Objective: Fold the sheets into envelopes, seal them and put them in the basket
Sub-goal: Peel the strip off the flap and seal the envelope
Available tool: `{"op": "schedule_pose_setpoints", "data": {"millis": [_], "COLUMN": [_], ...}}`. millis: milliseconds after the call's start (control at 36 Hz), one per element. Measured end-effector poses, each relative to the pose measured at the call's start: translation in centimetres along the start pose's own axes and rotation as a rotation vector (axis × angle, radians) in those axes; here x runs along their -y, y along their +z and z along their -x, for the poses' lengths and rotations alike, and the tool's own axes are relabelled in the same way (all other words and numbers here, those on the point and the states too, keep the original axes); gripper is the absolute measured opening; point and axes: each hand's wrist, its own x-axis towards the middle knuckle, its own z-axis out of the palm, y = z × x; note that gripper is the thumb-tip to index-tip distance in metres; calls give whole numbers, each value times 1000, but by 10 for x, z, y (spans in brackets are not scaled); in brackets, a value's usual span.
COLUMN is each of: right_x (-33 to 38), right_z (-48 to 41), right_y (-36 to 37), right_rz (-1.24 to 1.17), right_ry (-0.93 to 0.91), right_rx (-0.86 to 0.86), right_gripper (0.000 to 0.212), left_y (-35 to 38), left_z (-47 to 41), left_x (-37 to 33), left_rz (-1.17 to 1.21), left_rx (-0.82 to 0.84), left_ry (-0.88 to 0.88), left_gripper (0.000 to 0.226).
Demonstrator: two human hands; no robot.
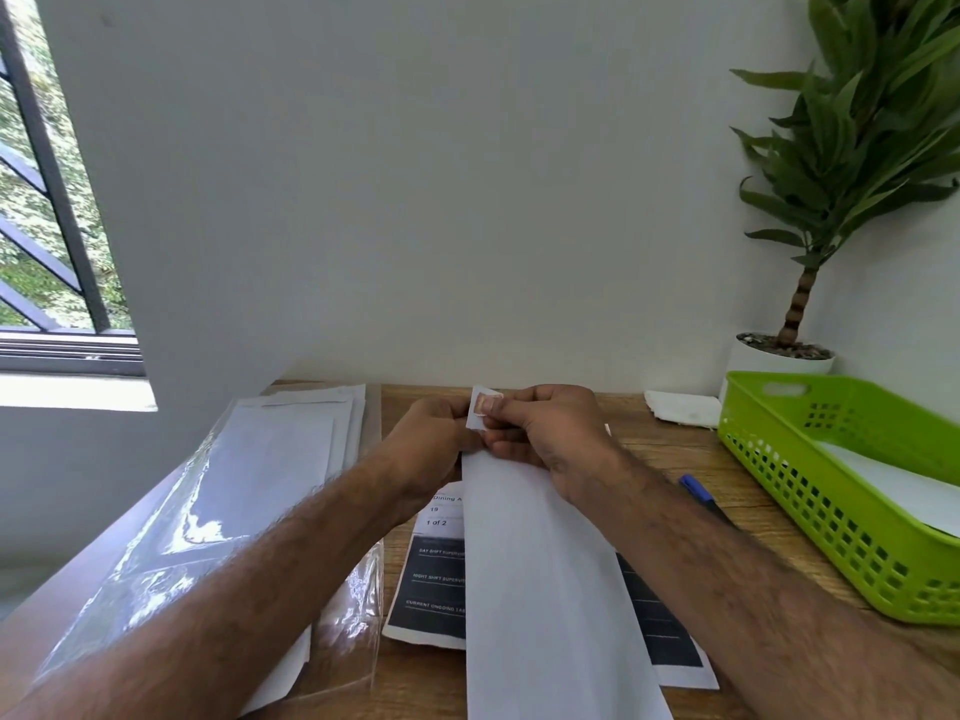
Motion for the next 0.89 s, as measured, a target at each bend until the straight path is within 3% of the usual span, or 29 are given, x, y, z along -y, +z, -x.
{"op": "schedule_pose_setpoints", "data": {"millis": [694,889], "right_x": [-3,-3], "right_z": [-1,-3], "right_y": [0,-3], "right_rz": [77,177], "right_ry": [-69,-130], "right_rx": [-29,-39], "right_gripper": [13,22], "left_y": [5,5], "left_z": [6,7], "left_x": [-6,-5], "left_rz": [-90,-110], "left_rx": [4,12], "left_ry": [50,67], "left_gripper": [30,28]}}
